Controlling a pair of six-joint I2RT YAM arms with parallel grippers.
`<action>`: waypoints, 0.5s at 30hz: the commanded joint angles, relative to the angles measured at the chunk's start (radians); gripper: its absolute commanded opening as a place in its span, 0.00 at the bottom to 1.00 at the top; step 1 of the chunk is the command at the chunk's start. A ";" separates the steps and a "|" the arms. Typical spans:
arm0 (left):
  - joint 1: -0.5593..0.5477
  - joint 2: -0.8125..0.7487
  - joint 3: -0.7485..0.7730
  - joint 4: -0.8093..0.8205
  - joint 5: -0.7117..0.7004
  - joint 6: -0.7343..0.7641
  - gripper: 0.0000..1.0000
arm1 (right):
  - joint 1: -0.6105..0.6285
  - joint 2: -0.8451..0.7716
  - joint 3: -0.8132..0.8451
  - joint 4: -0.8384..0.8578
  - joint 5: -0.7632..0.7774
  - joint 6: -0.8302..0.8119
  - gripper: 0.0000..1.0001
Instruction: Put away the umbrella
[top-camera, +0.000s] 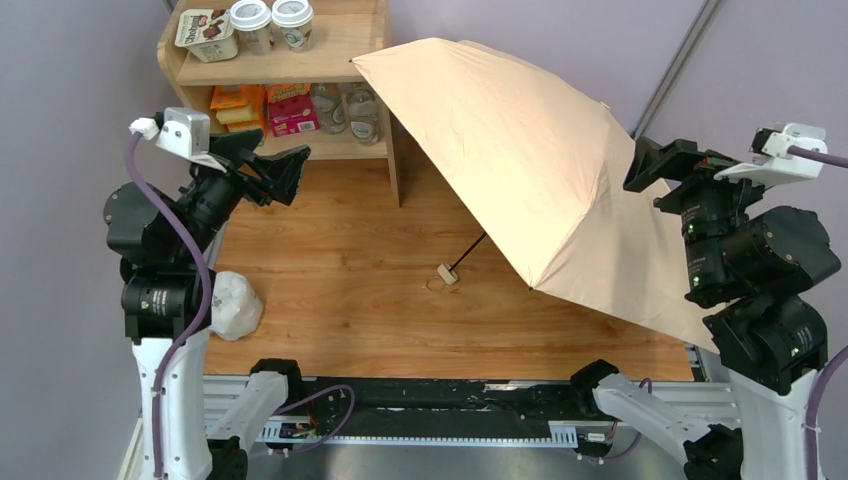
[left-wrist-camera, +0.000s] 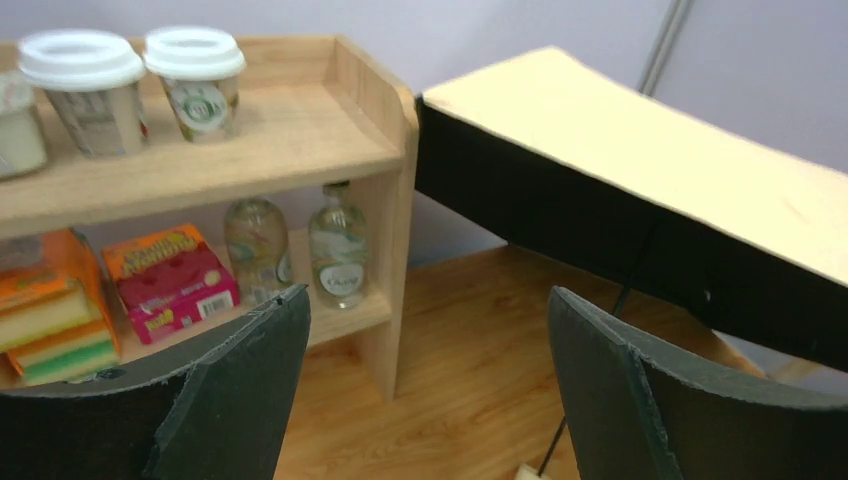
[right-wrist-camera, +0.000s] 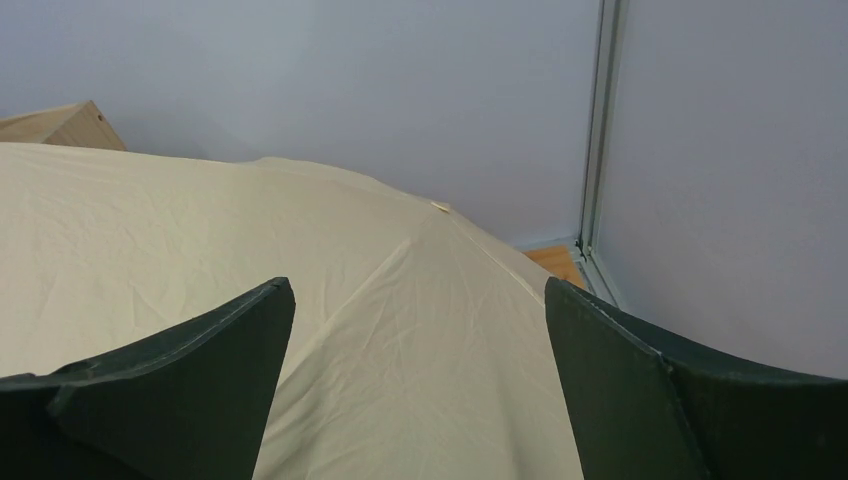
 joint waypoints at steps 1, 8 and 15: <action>0.007 0.011 -0.150 0.116 0.079 -0.128 0.92 | -0.006 -0.019 0.000 0.036 -0.052 0.004 1.00; -0.175 0.070 -0.454 0.331 0.072 -0.221 0.86 | -0.006 -0.058 -0.056 0.073 -0.118 0.031 1.00; -0.403 0.344 -0.706 0.799 0.065 -0.286 0.89 | -0.008 -0.086 -0.097 0.049 -0.186 0.104 1.00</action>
